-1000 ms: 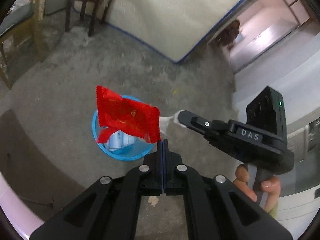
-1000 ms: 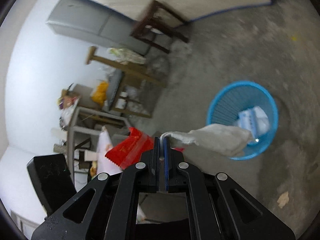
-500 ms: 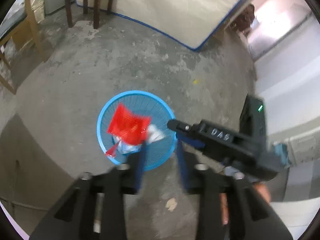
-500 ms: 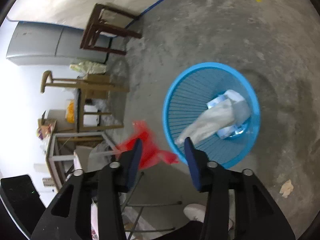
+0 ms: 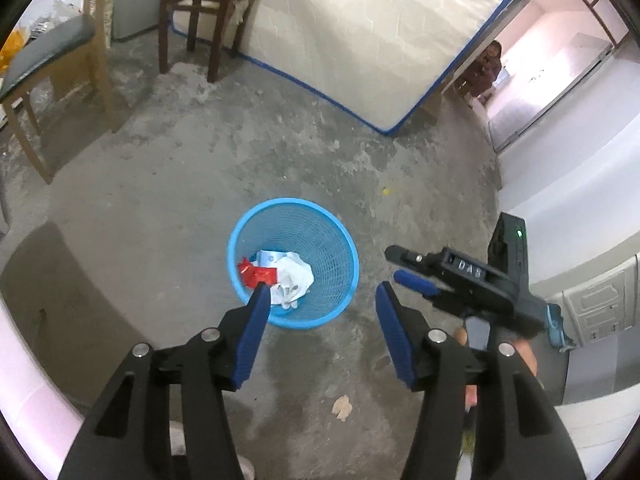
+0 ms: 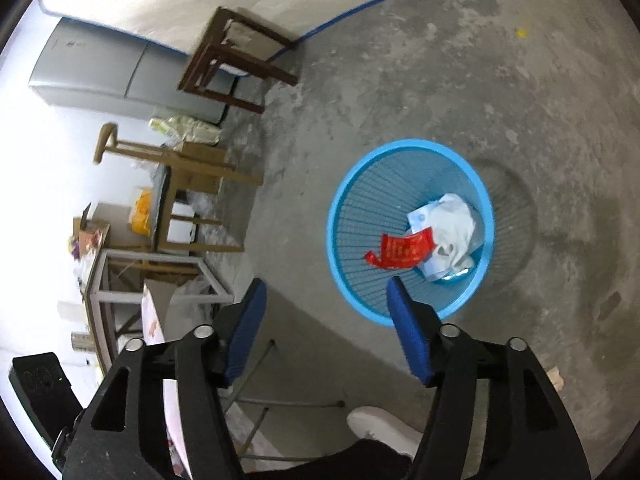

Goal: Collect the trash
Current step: 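Move both tools back over the table toward the snack packages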

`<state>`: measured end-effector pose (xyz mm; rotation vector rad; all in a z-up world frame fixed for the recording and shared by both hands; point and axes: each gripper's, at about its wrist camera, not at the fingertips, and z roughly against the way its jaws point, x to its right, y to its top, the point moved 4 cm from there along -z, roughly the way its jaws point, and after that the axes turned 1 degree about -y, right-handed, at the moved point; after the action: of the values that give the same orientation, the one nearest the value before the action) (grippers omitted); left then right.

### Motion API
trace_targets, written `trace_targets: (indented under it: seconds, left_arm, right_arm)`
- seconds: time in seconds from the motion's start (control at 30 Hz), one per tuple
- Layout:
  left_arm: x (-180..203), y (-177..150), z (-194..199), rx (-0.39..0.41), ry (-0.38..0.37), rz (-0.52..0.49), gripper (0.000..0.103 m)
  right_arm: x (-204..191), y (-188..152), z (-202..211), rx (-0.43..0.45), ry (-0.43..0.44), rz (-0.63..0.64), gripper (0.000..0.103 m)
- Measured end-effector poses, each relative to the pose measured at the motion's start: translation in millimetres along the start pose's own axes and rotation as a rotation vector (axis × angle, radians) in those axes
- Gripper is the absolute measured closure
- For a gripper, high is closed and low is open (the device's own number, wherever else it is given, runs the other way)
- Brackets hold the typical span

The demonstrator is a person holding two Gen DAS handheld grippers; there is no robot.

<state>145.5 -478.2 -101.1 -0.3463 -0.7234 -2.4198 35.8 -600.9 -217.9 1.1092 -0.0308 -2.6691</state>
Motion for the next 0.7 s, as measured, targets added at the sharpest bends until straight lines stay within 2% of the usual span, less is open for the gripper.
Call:
trace_targets:
  seconds: [0.17, 0.37, 0.47, 0.7]
  left_arm:
    - [-30.1, -38.1, 80.3, 0.06, 0.054, -0.02, 0.044]
    - [-95.7, -98.0, 189.6, 0.239, 0.195, 0.035, 0.04]
    - [-126.0, -132.4, 232.4, 0.304, 0.278, 0.064, 0.038]
    - [-178.1, -202.1, 315.9, 0.413, 0.466, 0.104, 0.035]
  right_arm:
    - [-37.5, -22.9, 8.8, -0.044, 0.07, 0.068, 0.037]
    - [-125.9, -69.6, 3.5, -0.157, 0.185, 0.232, 0.031]
    - [-181.6, -106.7, -6.2, -0.23, 0.234, 0.347, 0.029]
    - [-282.1, -195.8, -39.5, -0.382, 0.275, 0.6, 0.028]
